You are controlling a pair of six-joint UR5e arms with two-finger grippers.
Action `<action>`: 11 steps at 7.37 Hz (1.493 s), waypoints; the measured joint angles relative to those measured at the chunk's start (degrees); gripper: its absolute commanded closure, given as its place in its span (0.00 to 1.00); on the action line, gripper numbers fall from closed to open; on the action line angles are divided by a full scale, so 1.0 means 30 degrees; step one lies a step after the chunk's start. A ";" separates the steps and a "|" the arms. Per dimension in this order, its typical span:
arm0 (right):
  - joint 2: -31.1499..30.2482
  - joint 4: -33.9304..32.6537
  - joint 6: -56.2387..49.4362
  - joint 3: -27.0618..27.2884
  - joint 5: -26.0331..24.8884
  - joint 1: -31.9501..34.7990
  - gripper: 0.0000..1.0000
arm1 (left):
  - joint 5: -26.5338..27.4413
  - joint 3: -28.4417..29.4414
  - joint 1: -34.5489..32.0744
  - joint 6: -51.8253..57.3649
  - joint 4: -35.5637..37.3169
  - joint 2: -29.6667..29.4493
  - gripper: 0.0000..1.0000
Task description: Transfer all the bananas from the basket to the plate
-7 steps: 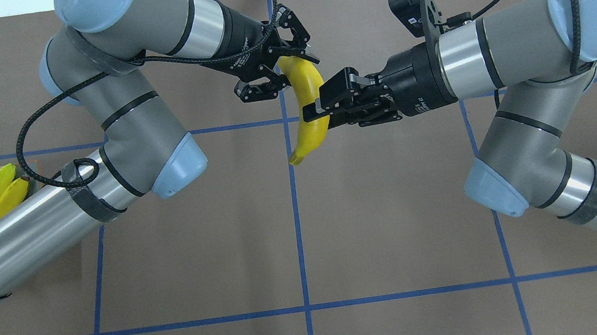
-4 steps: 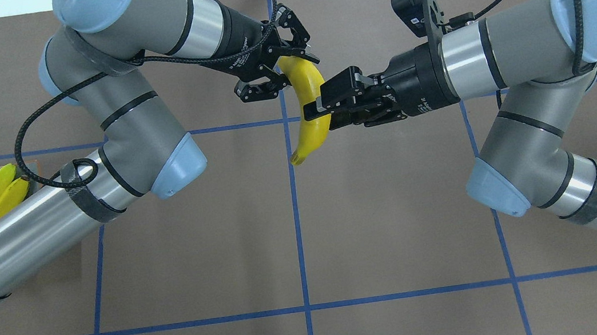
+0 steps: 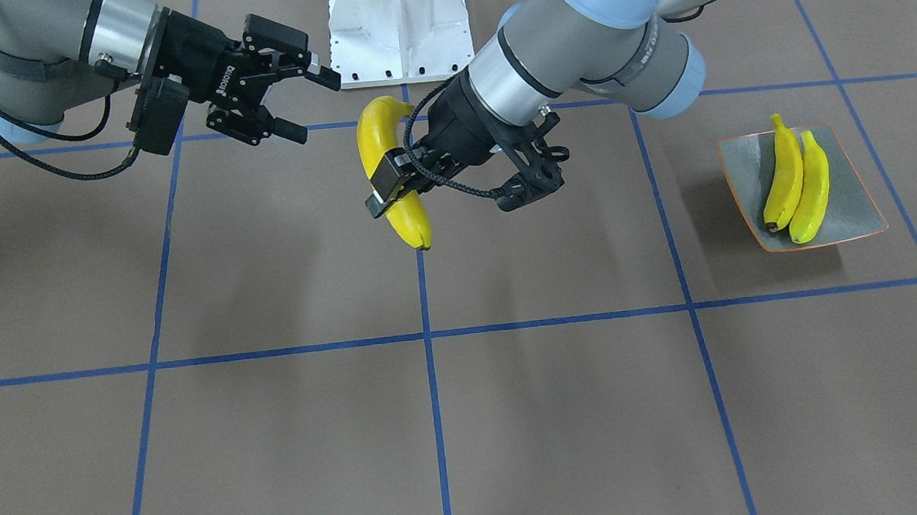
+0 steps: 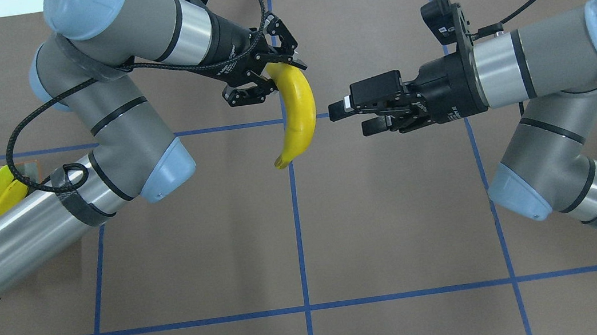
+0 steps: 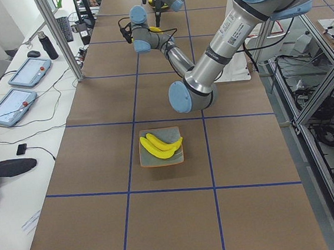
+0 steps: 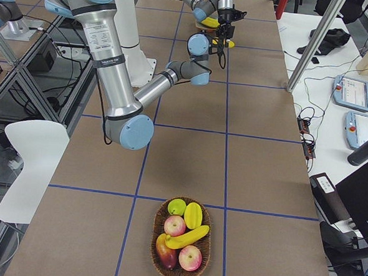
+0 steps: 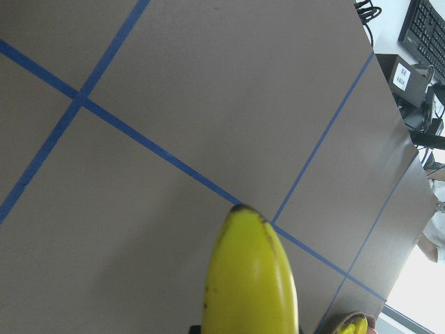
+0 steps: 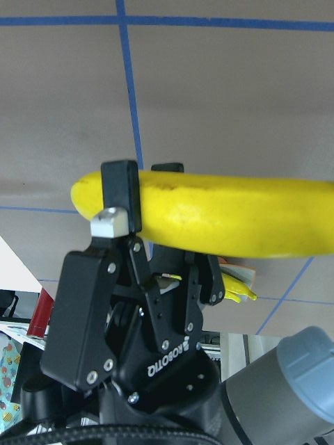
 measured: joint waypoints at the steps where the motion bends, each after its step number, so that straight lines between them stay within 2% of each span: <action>1: -0.0719 0.0231 -0.0044 -0.0023 0.0037 0.0280 0.00 | -0.0253 -0.0591 -0.0337 0.1304 0.0027 0.1284 1.00; 4: -0.2848 0.0293 -0.0656 -0.0256 0.0091 0.1580 0.00 | -0.2626 -0.2435 -0.3070 0.6325 0.0144 0.5592 1.00; 6: -0.4274 0.0221 -0.1668 -0.0421 -0.0118 0.2473 0.00 | -0.2845 -0.3118 -0.4753 0.9970 0.0181 0.8617 1.00; 9: -0.6591 0.0074 -0.4864 -0.1038 -0.0125 0.3958 0.00 | -0.2354 -0.3232 -0.6688 1.7159 0.1273 1.1724 1.00; 11: -0.7303 -0.0137 -0.7007 -0.1827 0.0071 0.5173 0.00 | -0.0148 -0.3295 -0.7085 2.1928 0.3112 1.2932 1.00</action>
